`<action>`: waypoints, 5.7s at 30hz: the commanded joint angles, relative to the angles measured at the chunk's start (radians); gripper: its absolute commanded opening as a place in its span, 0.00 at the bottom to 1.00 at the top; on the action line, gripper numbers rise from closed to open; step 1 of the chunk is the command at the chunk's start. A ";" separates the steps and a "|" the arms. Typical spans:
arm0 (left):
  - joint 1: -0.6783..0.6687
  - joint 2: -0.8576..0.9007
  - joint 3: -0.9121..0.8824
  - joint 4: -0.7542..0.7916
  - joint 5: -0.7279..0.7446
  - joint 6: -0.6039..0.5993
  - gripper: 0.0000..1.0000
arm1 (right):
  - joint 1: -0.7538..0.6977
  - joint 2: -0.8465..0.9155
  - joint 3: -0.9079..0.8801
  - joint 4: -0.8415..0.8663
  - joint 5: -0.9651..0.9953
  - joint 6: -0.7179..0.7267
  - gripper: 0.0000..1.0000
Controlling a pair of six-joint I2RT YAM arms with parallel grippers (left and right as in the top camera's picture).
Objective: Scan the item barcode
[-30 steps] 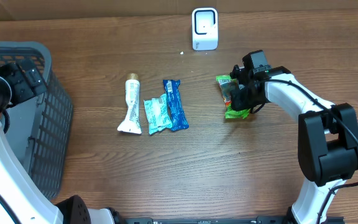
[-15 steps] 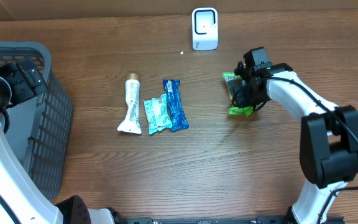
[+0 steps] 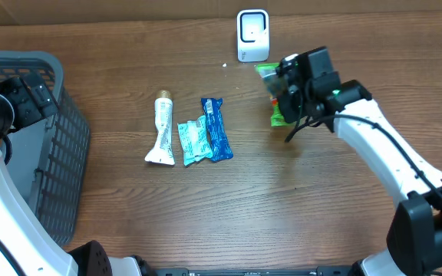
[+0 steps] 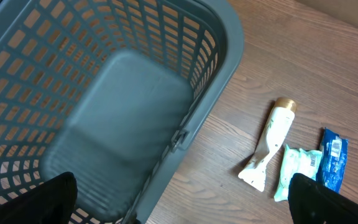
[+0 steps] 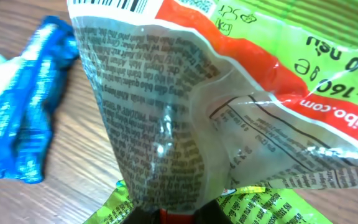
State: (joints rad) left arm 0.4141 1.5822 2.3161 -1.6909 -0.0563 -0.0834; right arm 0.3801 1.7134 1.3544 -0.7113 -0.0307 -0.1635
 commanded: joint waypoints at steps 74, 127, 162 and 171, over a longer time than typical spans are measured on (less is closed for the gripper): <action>0.005 0.002 0.014 0.002 0.005 -0.014 0.99 | 0.162 0.302 0.069 0.075 0.593 0.351 0.82; 0.005 0.002 0.014 0.002 0.005 -0.014 1.00 | -0.271 0.717 0.353 -0.023 -0.668 0.044 0.34; 0.005 0.002 0.014 0.002 0.004 -0.014 1.00 | 0.039 0.301 0.400 -0.326 0.562 0.232 0.04; 0.005 0.002 0.014 0.002 0.005 -0.014 1.00 | 0.183 0.457 0.400 -0.354 0.561 0.402 0.04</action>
State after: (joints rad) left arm 0.4141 1.5822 2.3161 -1.6905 -0.0566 -0.0834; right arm 0.5354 2.1540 1.7454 -1.0569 0.4969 0.1429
